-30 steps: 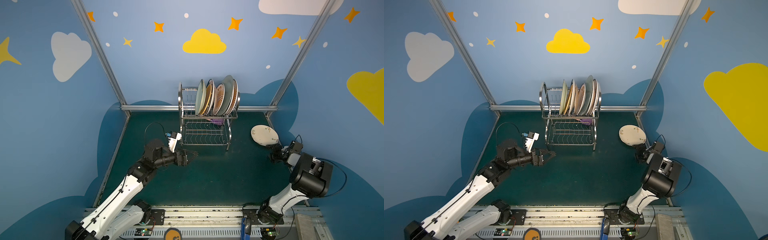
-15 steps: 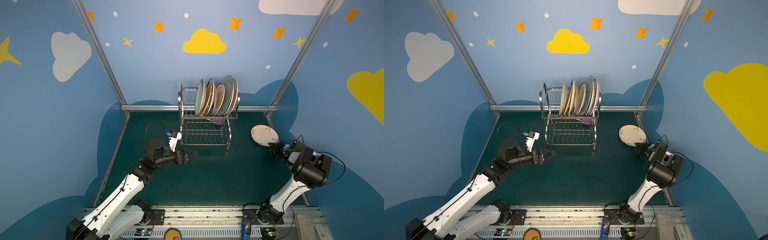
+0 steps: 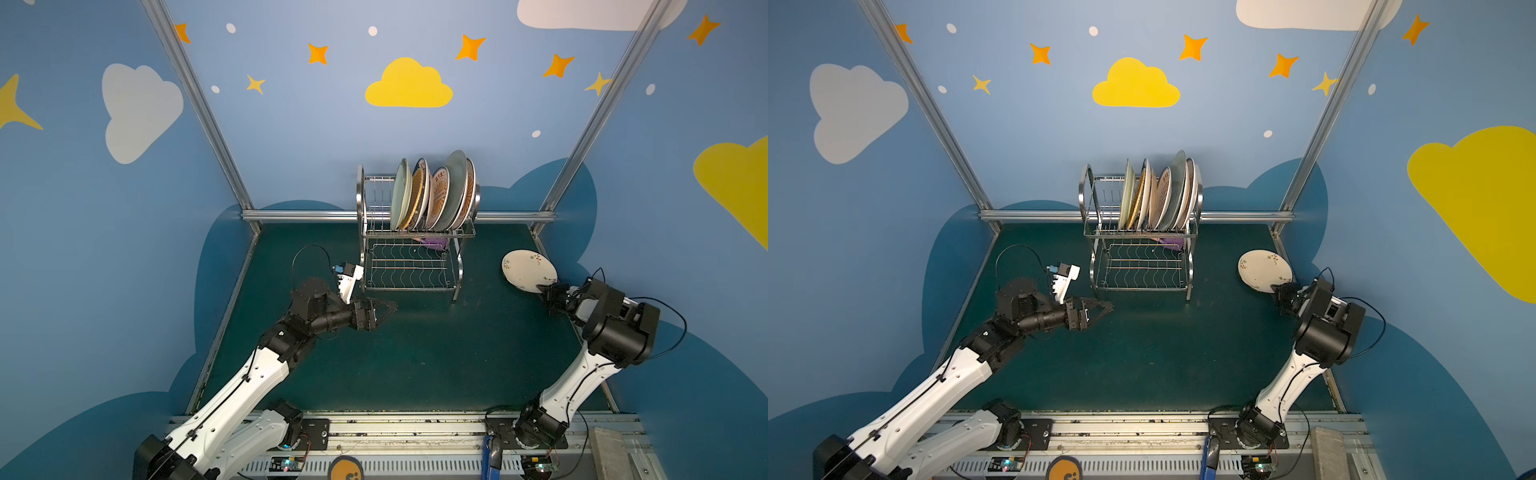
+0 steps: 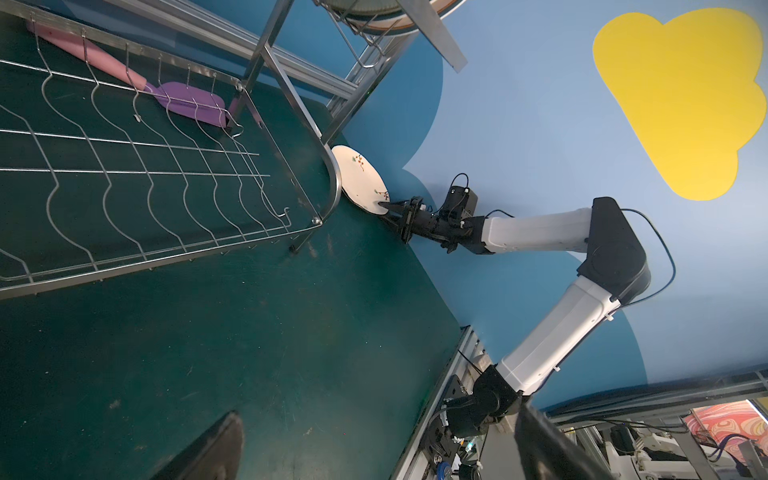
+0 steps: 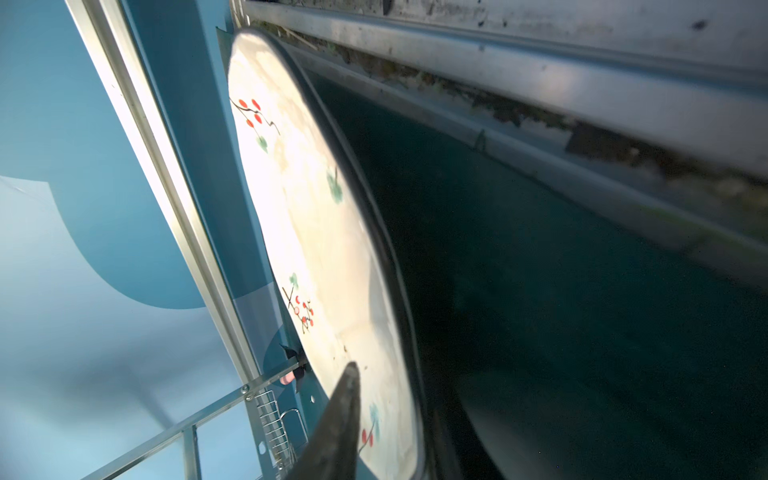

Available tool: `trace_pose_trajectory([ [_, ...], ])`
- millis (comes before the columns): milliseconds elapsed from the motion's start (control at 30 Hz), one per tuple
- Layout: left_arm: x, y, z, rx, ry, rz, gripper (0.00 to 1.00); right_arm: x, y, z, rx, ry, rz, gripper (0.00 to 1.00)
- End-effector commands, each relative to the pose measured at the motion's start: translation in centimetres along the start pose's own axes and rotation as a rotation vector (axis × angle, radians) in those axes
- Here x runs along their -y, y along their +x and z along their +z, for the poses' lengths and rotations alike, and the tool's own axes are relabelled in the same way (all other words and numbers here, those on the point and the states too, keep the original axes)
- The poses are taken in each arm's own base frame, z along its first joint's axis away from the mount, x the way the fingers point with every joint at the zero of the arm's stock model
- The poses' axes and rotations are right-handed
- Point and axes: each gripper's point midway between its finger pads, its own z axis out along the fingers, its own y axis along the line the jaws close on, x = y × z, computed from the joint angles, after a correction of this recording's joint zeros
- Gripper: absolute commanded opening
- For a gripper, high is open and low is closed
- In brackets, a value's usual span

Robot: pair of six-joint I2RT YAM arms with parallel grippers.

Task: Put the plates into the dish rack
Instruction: 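Reach the right gripper to the white berry-pattern plate's edge and pinch it, then drag the white plate toward the robot with the right gripper, tilting it up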

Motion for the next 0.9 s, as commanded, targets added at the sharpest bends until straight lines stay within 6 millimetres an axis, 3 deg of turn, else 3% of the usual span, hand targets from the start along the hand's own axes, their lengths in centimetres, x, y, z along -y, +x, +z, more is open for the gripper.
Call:
trace_pose_trajectory([
  [0, 0.0, -0.5, -0.1, 0.023, 0.001, 0.017, 1.0, 3.3, 0.7, 1.4, -0.01, 0.102, 0.063, 0.19],
  [167, -0.3, -0.6, -0.4, 0.033, -0.024, 0.033, 1.0, 2.6, 0.8, 1.6, -0.01, 0.064, 0.044, 0.01],
  [367, -0.5, -1.0, -0.8, 0.06, -0.049, 0.062, 1.0, 0.3, 1.3, 0.5, -0.028, 0.0, -0.012, 0.0],
  [600, -1.4, -1.4, -0.8, 0.093, -0.089, 0.058, 1.0, -4.0, 3.0, -3.7, -0.036, -0.111, -0.089, 0.0],
  [867, -1.8, -2.1, -1.5, 0.177, -0.117, 0.08, 1.0, -5.3, 5.7, -7.8, -0.057, -0.187, -0.084, 0.0],
])
